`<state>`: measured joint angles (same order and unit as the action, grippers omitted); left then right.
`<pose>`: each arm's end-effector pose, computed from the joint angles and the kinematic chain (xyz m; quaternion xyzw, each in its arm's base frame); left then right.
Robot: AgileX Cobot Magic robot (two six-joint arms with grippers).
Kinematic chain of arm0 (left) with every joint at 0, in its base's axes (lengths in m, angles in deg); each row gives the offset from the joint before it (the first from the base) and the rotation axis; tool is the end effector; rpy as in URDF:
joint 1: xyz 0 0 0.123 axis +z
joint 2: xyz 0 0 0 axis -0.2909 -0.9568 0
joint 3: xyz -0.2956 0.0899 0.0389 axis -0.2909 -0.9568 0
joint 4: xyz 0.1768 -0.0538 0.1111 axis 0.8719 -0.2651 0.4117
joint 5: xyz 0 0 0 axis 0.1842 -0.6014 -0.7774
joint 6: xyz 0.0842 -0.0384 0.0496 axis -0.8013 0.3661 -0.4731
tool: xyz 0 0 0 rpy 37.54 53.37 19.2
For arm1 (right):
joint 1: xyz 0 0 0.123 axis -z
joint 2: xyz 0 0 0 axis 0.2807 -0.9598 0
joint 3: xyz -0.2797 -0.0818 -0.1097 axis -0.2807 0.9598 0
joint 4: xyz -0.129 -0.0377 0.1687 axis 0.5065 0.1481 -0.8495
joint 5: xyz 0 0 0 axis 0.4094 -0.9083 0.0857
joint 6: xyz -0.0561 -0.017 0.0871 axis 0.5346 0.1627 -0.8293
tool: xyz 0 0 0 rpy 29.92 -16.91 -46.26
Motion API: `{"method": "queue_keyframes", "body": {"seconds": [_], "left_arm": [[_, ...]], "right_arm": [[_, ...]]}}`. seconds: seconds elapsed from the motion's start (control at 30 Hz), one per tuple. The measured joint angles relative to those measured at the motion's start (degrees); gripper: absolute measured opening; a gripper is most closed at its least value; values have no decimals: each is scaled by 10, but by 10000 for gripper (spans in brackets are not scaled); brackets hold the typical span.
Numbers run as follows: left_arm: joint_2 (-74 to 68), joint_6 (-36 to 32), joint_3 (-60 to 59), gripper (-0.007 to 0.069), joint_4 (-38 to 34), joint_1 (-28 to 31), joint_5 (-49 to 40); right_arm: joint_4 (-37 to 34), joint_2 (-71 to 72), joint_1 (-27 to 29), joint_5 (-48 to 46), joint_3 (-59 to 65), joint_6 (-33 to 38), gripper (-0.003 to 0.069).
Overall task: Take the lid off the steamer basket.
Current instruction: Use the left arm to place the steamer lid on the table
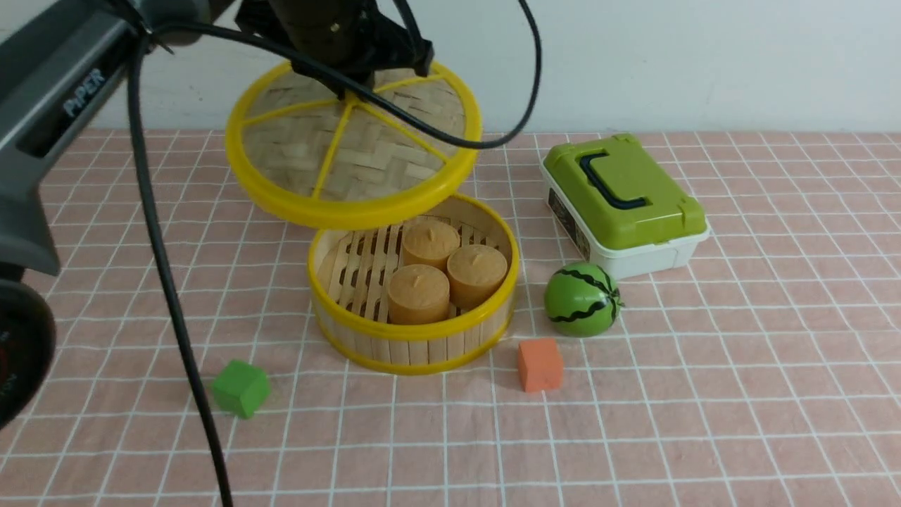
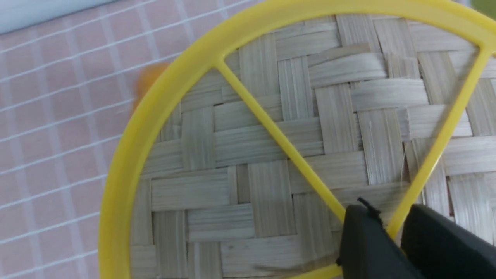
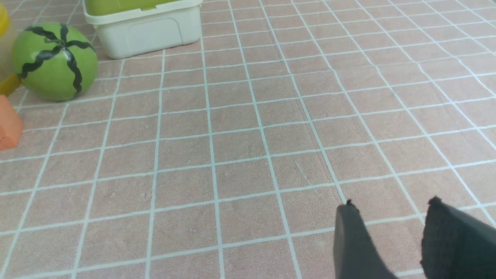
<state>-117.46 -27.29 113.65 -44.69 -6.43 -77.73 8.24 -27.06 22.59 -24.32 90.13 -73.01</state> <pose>0.4098 -0.1512 0.4008 0.1056 0.9248 0.0157 0.3651 0.0022 0.0006 0.1687 0.0882 0.8016 0.0044 0.5913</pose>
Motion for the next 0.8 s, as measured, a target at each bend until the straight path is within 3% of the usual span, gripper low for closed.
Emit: {"method": "queue_keyframes", "body": {"seconds": [0.27,0.43,0.63,0.8], "left_arm": [[24,21,-44,114,25,87,-14],[23,47,-172,113,26,152,-4],[17,85,-286,113,27,186,103],[-13,89,-304,113,25,187,168]], "right_arm": [[0,0,0,0,0,0,242],[0,0,0,0,0,0,242],[0,0,0,0,0,0,242],[0,0,0,0,0,0,242]]}}
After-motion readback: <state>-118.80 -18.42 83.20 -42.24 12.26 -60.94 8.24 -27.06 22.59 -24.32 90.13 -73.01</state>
